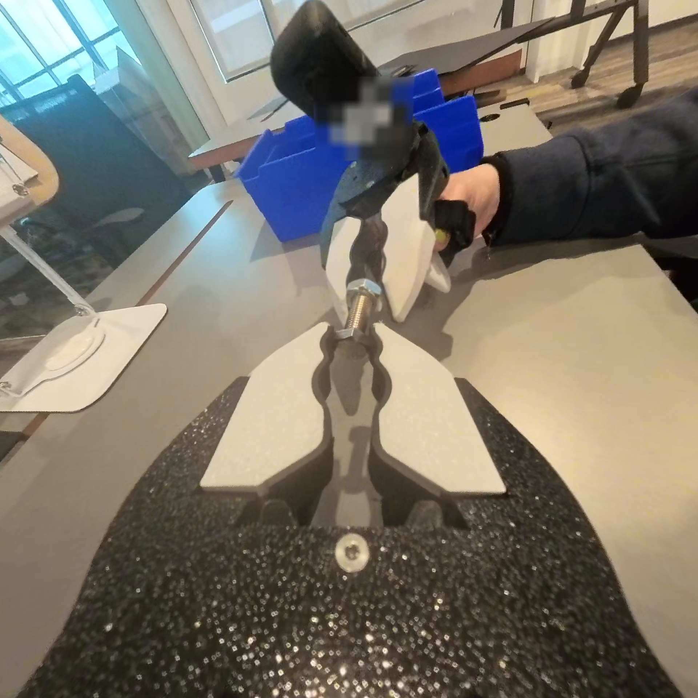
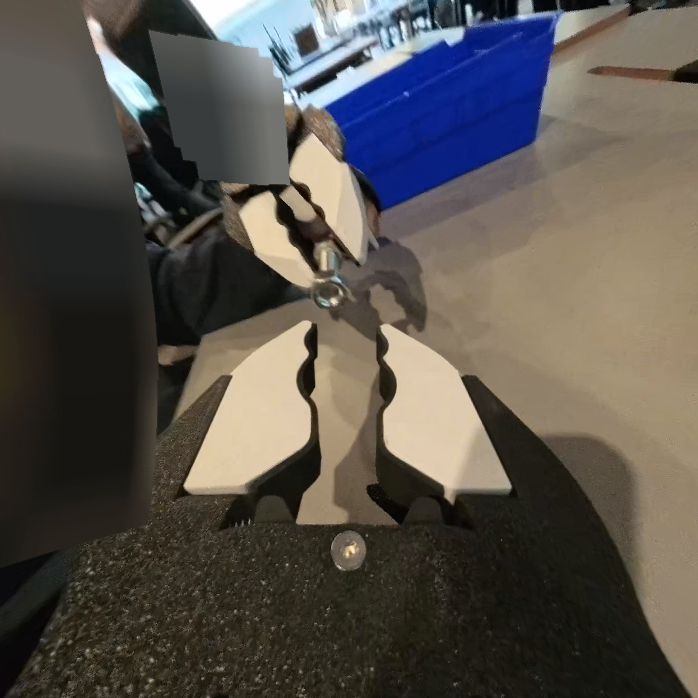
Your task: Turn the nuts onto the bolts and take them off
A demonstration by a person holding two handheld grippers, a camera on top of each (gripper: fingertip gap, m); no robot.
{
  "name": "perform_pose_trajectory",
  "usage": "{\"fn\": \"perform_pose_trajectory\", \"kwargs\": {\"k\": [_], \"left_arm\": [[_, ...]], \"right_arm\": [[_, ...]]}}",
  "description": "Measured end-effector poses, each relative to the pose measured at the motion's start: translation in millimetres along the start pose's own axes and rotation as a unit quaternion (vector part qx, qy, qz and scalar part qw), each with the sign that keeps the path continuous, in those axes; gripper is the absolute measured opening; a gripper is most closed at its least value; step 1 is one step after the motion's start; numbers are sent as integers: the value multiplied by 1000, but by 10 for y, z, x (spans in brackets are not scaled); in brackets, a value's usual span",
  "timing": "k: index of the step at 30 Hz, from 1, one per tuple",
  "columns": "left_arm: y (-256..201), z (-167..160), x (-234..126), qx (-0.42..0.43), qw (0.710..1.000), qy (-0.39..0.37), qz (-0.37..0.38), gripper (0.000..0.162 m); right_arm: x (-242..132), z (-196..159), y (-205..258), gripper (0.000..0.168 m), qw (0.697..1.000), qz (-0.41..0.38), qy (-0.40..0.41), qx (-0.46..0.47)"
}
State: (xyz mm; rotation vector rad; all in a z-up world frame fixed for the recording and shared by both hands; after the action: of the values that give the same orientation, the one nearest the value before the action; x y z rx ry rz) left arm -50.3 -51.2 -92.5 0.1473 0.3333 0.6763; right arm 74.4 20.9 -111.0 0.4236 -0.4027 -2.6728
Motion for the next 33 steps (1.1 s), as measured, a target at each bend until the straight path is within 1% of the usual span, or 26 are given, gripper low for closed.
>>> {"fn": "perform_pose_trajectory", "kwargs": {"k": [2, 4, 8, 10, 12, 14, 17, 19, 20, 22, 24, 26, 29, 31, 33], "left_arm": [[1, -9, 6, 1, 1000, 2, 0, 17], [-10, -18, 26, 4, 1000, 4, -1, 17], [-24, -15, 42, 12, 1000, 7, 1, 17], [-12, -16, 26, 8, 1000, 5, 2, 17], [2, -19, 7, -1, 1000, -3, -2, 17], [14, -35, 5, -5, 1000, -3, -4, 17], [-5, -57, 34, -2, 1000, 3, -10, 17], [-27, -58, 57, 4, 1000, 8, -12, 17], [-30, -63, 62, 7, 1000, 11, -12, 17], [-22, -76, 59, 3, 1000, 9, -11, 17], [0, -86, 46, -3, 1000, 4, -9, 17], [5, -94, 43, -4, 1000, 5, -8, 17], [-20, -101, 68, 3, 1000, 12, -12, 17], [-32, -100, 80, 8, 1000, 14, -13, 17], [-32, -93, 79, 7, 1000, 11, -13, 17]], "right_arm": [[-13, 72, 21, 35, 998, 36, -42, 40], [-16, 102, -4, 39, 995, 42, -59, 64], [23, 57, -32, 34, 994, 35, -58, 83], [39, 3, -25, 30, 996, 38, -40, 76], [43, -38, -22, 28, 999, 23, -13, 43], [39, 2, -4, 31, 999, 25, -28, 33], [23, 70, -38, 35, 996, 29, -67, 60], [29, 45, -72, 36, 995, 23, -63, 68], [33, 31, -65, 34, 996, 30, -57, 68], [46, -20, -36, 29, 999, 28, -22, 40], [68, -78, -12, 31, 1000, 19, 18, 8], [71, -43, 3, 36, 999, 29, -3, 16], [45, 42, -30, 42, 994, 56, -60, 75], [44, 22, -68, 39, 993, 49, -62, 87], [53, 3, -83, 31, 992, 51, -59, 97]]}}
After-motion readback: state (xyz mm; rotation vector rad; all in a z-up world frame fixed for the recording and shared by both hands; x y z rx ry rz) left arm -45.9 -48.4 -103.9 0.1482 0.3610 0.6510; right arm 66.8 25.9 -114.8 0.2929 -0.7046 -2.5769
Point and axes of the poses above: each gripper's, where its closed fingertips meet, x out along the fingers, z out of its top, y = z × x across the jaws, the point moved 7 cm from there along -x, back along the fingers, and after that the axes turned 2 degrees about -x, right-handed, at the moved point
